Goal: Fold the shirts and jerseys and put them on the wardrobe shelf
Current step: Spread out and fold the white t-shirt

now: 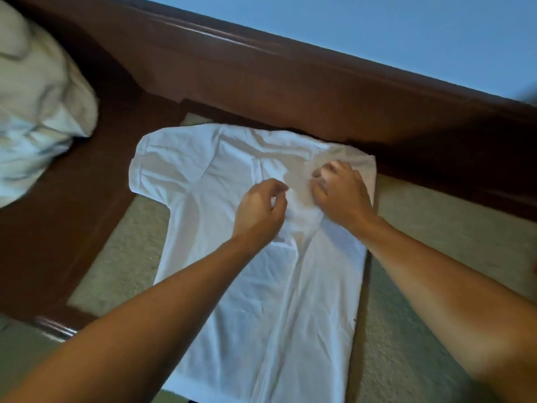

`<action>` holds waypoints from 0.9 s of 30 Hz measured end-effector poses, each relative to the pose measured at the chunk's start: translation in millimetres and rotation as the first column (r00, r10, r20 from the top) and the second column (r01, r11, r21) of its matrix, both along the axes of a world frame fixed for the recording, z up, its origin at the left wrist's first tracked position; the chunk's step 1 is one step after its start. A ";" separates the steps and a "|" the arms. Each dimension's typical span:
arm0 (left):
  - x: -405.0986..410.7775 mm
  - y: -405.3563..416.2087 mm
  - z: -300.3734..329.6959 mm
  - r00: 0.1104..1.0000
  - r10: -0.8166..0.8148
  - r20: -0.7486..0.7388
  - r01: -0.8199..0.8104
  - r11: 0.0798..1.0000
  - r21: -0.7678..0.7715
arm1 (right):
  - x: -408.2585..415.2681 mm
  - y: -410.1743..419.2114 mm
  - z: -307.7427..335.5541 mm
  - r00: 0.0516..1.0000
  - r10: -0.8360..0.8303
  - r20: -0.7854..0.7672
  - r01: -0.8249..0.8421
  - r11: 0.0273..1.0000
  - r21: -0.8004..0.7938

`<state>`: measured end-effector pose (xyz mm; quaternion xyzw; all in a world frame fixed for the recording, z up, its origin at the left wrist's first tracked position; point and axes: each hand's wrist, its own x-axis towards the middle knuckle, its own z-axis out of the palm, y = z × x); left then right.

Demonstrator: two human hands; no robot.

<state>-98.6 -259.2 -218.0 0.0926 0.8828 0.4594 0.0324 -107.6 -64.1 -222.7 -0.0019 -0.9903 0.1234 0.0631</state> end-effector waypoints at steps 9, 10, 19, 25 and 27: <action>-103.3 -186.6 -5.7 0.874 0.485 -0.032 -0.413 0.704 -0.578 | -69.7 -168.9 16.4 0.991 0.105 0.081 -0.080 0.961 -0.266; -108.7 -200.4 -8.4 0.856 0.517 0.006 -0.405 0.679 -0.612 | -76.2 -186.3 16.0 0.987 0.114 0.109 -0.080 0.957 -0.280; -129.2 -233.8 -25.7 0.930 0.367 0.019 -0.283 0.747 -0.601 | -123.8 -292.4 7.6 0.951 0.054 0.305 0.086 0.900 -0.427; -129.1 -223.9 -22.9 0.941 0.274 -0.199 -0.331 0.873 -0.359 | -133.4 -304.5 8.3 0.937 -0.062 0.343 0.274 0.741 -0.613; -122.9 -211.4 -12.0 0.956 0.178 -0.233 -0.241 0.931 -0.275 | -134.0 -302.2 15.6 0.921 -0.143 0.363 0.367 0.628 -0.686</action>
